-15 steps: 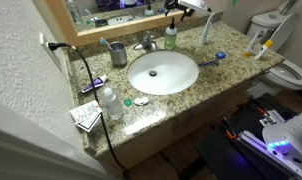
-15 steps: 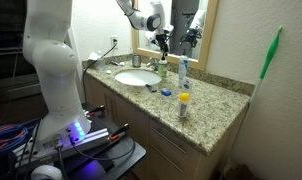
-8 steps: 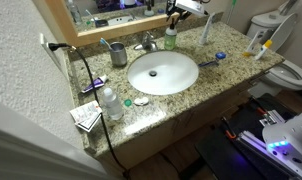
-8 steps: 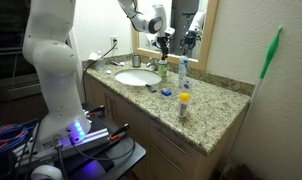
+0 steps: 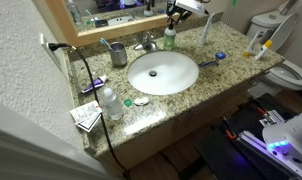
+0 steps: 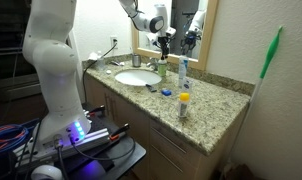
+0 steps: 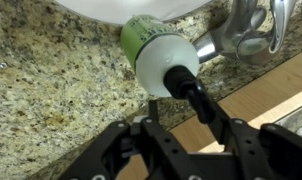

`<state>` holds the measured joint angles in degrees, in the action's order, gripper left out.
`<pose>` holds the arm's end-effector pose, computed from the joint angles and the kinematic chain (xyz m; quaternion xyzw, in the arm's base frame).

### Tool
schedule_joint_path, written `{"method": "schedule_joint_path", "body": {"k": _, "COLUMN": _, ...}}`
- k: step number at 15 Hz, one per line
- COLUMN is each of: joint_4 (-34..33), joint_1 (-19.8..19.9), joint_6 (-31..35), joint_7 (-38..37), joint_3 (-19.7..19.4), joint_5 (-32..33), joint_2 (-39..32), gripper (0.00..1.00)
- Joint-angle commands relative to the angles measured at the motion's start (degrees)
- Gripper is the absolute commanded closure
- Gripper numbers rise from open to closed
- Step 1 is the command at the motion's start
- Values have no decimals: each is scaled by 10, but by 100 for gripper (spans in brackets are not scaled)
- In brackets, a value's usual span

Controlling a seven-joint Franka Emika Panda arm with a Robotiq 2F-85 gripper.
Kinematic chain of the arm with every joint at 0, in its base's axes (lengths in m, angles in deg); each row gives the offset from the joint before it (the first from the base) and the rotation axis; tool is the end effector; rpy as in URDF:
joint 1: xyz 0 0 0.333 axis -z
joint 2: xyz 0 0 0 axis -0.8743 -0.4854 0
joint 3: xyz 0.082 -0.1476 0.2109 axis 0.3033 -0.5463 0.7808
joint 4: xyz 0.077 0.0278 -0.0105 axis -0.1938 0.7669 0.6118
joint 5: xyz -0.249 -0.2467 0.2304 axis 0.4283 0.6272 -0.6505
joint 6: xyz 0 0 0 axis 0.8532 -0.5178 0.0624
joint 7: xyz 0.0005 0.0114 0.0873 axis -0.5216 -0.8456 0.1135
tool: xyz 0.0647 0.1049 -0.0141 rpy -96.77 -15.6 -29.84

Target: Run water over the green bottle

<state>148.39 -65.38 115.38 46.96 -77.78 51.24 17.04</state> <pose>0.6848 0.0572 0.2989 -0.9417 0.2655 -0.1792 0.1035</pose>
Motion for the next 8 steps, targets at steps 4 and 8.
{"method": "schedule_joint_path", "body": {"k": 4, "joint_4": -14, "joint_1": 8, "joint_6": -49, "joint_7": 57, "joint_3": 3, "joint_5": -20, "joint_2": 8, "gripper": 0}}
{"method": "schedule_joint_path", "body": {"k": 8, "joint_4": -19, "joint_1": 16, "joint_6": -71, "joint_7": 113, "joint_3": 12, "joint_5": -35, "joint_2": 3, "gripper": 0}}
